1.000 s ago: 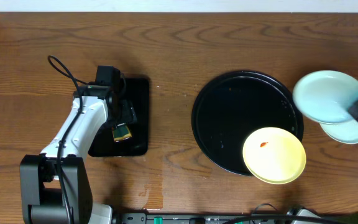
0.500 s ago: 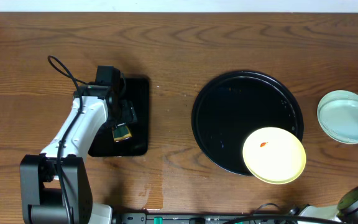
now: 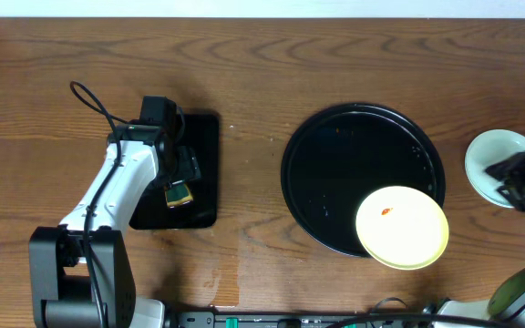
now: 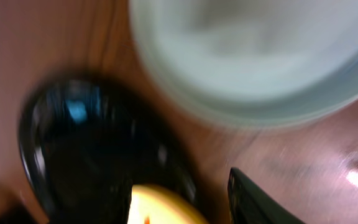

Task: Clean dirty plates on tray and stack at the side
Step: 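Move the right gripper to the yellow plate rim and grip it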

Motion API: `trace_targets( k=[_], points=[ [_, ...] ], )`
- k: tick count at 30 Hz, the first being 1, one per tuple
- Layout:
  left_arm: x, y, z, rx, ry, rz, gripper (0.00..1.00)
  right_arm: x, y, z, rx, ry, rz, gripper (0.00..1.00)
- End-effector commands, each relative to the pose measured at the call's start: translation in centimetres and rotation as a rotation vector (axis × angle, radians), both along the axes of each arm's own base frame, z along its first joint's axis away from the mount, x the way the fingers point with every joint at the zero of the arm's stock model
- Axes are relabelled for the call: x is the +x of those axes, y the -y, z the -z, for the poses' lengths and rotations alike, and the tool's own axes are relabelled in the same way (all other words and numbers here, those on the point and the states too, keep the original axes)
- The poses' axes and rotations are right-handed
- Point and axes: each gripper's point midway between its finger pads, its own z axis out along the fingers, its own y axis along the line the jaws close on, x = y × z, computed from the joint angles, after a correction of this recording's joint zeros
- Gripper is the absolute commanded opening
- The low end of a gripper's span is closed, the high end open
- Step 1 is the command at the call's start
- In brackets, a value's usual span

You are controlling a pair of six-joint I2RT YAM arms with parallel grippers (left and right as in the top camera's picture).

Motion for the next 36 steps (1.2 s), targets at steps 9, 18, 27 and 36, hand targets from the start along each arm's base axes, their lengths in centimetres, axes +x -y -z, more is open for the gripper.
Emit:
trace_targets(
  k=[9,18,27,36],
  points=[
    [-0.2,-0.2,0.3,0.006,-0.012,0.000,0.83,-5.6,-7.0,-0.6,-0.340,-0.389,-0.260,0.55],
    [-0.2,-0.2,0.3,0.006,-0.012,0.000,0.83,-10.3,-6.8,3.5,-0.406,-0.580,-0.196,0.55],
    [-0.2,-0.2,0.3,0.006,-0.012,0.000,0.83,-11.8,-7.7,5.7,-0.361,-0.612,-0.107,0.33],
    [-0.2,-0.2,0.3,0.006,-0.012,0.000,0.83,-11.1,-8.0,7.2,-0.348,-0.558,-0.124,0.01]
  ],
)
